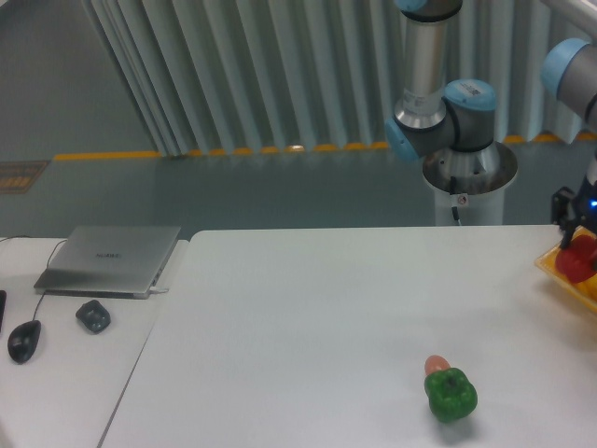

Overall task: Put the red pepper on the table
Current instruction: 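Grasp the red bell pepper and lift it from the crate, then carry the red pepper over the table beside the green pepper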

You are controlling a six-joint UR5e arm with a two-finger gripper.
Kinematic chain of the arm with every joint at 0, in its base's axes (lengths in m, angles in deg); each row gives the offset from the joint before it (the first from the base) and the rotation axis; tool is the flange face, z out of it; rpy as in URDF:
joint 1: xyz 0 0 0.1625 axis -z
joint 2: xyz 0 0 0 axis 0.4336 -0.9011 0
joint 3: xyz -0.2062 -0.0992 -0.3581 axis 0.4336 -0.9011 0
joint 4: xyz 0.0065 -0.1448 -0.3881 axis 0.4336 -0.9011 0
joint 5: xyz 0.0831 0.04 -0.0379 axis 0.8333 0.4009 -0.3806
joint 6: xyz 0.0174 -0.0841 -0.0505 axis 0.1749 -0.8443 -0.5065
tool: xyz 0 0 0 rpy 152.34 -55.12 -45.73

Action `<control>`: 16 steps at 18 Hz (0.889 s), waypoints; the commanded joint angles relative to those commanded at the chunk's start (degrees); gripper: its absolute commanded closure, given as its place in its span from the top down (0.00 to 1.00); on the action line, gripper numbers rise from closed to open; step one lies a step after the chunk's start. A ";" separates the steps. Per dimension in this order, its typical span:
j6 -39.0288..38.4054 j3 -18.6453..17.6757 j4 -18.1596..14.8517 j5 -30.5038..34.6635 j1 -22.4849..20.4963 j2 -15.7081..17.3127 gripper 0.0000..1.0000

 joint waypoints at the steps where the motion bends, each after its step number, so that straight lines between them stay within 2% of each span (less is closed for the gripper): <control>1: -1.06 -0.26 1.49 -0.01 0.96 -0.09 0.23; 5: -3.00 -2.19 10.54 0.26 5.27 -1.23 0.23; 8: -5.71 -3.25 13.45 0.78 7.29 -2.11 0.24; 11: -6.08 -5.09 13.28 3.77 9.13 -3.25 0.26; 16: -8.79 -6.33 12.93 3.69 10.63 -4.92 0.27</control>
